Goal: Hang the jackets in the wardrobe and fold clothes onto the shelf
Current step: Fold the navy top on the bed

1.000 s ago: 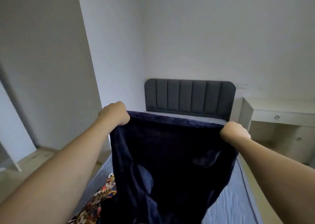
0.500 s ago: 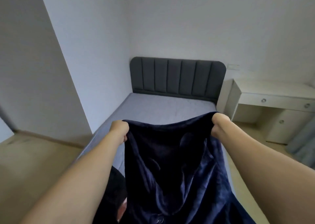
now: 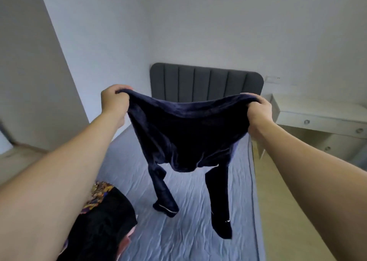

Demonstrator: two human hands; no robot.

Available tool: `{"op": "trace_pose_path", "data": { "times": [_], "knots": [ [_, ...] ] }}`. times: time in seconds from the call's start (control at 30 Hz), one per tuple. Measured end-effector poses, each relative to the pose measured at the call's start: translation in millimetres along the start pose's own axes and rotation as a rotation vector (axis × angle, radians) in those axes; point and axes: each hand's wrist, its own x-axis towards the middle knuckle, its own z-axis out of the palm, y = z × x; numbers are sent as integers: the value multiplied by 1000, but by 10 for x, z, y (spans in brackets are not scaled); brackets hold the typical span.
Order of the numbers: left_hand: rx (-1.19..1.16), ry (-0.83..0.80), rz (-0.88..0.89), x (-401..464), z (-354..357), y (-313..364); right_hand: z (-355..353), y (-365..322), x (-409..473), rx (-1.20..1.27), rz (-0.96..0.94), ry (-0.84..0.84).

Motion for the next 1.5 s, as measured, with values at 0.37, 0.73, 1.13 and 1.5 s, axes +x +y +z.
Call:
{"op": "trace_pose_path", "data": {
  "times": [0.37,0.73,1.13,1.5],
  "knots": [
    [1444,-791,-404,-2540,-646,-2684,-1312,2615,-1210,-1571,171,-1000],
    [1260,-1018,-605,-3355,-306,-4966,-1326,4867,-1762,-1686,444,-1296],
    [1371,-640,-216,-3937,726,-8611,-1826,8456,-1042,-1255,427,-413],
    [1517,-534,-55,-3451,1298,-7929,-2473,8407,-742,-790,-75,-491]
  ]
}}
